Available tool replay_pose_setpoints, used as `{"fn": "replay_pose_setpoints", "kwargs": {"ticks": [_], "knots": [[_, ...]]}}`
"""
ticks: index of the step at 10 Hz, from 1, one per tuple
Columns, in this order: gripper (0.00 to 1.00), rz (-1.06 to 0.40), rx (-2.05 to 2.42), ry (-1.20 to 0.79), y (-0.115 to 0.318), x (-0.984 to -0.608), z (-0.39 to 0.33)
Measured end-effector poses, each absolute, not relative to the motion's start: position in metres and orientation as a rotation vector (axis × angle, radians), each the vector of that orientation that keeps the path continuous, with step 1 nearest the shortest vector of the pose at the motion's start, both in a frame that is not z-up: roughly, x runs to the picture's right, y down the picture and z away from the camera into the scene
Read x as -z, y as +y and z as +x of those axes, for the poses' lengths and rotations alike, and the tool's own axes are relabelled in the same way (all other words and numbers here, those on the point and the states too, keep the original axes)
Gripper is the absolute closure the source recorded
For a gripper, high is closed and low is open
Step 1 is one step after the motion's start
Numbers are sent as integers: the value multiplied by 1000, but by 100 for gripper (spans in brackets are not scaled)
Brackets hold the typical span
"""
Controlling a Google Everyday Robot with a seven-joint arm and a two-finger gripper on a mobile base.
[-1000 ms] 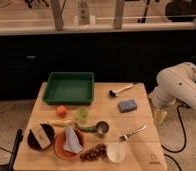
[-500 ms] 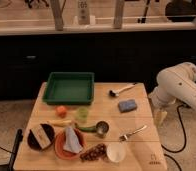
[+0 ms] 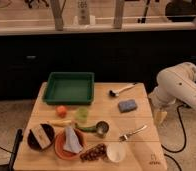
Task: Place sponge in tray
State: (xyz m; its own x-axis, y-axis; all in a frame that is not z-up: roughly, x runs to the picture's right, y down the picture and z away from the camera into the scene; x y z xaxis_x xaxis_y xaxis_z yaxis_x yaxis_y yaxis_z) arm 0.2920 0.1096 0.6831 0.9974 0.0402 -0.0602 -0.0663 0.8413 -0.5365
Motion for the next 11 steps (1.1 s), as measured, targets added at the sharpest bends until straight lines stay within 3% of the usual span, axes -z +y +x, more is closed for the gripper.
{"fn": "replay_pose_setpoints", "kwargs": {"ticks": [3, 11], "knots": [[20, -570, -4, 37, 113, -724, 278], [20, -562, 38, -6, 118, -778, 263]]}}
